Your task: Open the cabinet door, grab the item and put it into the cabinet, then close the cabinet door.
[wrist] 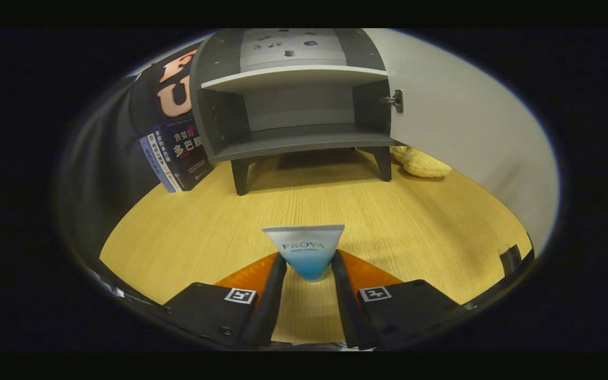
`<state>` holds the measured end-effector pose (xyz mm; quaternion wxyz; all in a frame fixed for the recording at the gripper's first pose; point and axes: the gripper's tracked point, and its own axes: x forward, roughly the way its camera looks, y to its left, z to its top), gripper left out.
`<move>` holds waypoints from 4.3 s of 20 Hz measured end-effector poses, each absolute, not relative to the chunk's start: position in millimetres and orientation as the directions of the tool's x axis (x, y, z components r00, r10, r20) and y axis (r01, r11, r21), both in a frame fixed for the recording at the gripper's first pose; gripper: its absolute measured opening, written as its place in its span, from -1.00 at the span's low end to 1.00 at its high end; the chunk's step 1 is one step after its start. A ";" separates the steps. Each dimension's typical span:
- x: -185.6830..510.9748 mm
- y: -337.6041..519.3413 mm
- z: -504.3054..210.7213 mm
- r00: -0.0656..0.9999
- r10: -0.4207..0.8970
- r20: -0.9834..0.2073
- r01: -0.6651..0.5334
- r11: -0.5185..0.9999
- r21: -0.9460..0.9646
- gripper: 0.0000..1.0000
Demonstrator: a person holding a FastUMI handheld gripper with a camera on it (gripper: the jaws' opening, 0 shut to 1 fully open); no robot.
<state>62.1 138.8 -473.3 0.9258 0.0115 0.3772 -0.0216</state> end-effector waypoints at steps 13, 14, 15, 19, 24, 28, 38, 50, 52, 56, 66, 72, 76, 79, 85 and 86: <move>199.9 175.4 -170.6 0.931 0.120 -0.345 -0.116 0.993 0.031 0.13; 216.1 176.8 -149.3 0.936 0.138 -0.325 -0.133 0.990 0.038 0.13; 233.5 174.1 -133.7 0.941 0.140 -0.308 -0.138 0.990 0.029 0.13; 297.5 161.6 -93.6 0.947 0.129 -0.294 -0.142 0.990 -0.022 0.13; 365.3 157.3 -115.6 0.911 0.164 -0.380 -0.151 0.986 0.064 0.13; 397.1 153.1 -146.7 0.899 0.156 -0.410 -0.128 0.987 0.095 0.13; 411.5 165.6 -170.6 0.897 0.151 -0.415 -0.152 0.988 0.031 0.15; 354.1 182.4 -104.5 0.952 0.136 -0.276 -0.152 0.988 -0.039 0.85; 324.3 191.8 -86.8 0.955 0.158 -0.250 -0.174 0.984 -0.045 0.85; 249.6 206.0 -53.3 0.963 0.190 -0.192 -0.206 0.976 -0.071 0.84; 64.9 117.2 29.8 0.998 -0.049 -0.043 0.044 0.993 -0.108 0.84; -22.4 10.5 79.3 0.968 -0.244 0.055 0.249 0.957 -0.147 0.85; -56.3 -58.0 96.5 0.939 -0.332 0.091 0.343 0.926 -0.157 0.85; -57.6 -103.6 101.1 0.923 -0.372 0.102 0.384 0.912 -0.147 0.86; -4.3 -161.5 80.7 0.939 -0.342 0.038 0.344 0.931 -0.126 0.86; 6.3 -164.9 80.0 0.943 -0.331 0.028 0.332 0.936 -0.117 0.86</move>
